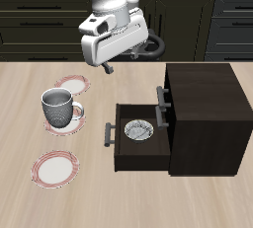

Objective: Place the bowl on the farthest plate relative to the robot

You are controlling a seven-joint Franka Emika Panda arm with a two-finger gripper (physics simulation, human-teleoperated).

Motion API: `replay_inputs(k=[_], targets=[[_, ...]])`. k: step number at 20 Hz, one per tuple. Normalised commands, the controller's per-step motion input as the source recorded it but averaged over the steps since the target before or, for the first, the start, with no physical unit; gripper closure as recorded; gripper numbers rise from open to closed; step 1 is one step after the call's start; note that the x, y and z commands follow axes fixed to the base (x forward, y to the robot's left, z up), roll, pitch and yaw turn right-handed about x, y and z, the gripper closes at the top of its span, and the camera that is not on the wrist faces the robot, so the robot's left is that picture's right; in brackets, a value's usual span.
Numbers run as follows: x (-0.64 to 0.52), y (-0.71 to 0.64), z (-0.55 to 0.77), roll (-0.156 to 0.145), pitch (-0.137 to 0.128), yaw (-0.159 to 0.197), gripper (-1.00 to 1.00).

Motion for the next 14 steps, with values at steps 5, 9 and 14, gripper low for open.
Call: replay_inputs(k=[5, 9, 14], targets=[[0.09, -0.03, -0.19, 0.004, 0.002, 0.201, -1.0], [0.03, 0.0, -0.13, -0.011, -0.016, 0.172, -1.0], [0.05, -0.05, -0.14, -0.032, 0.004, 0.233, -1.0]])
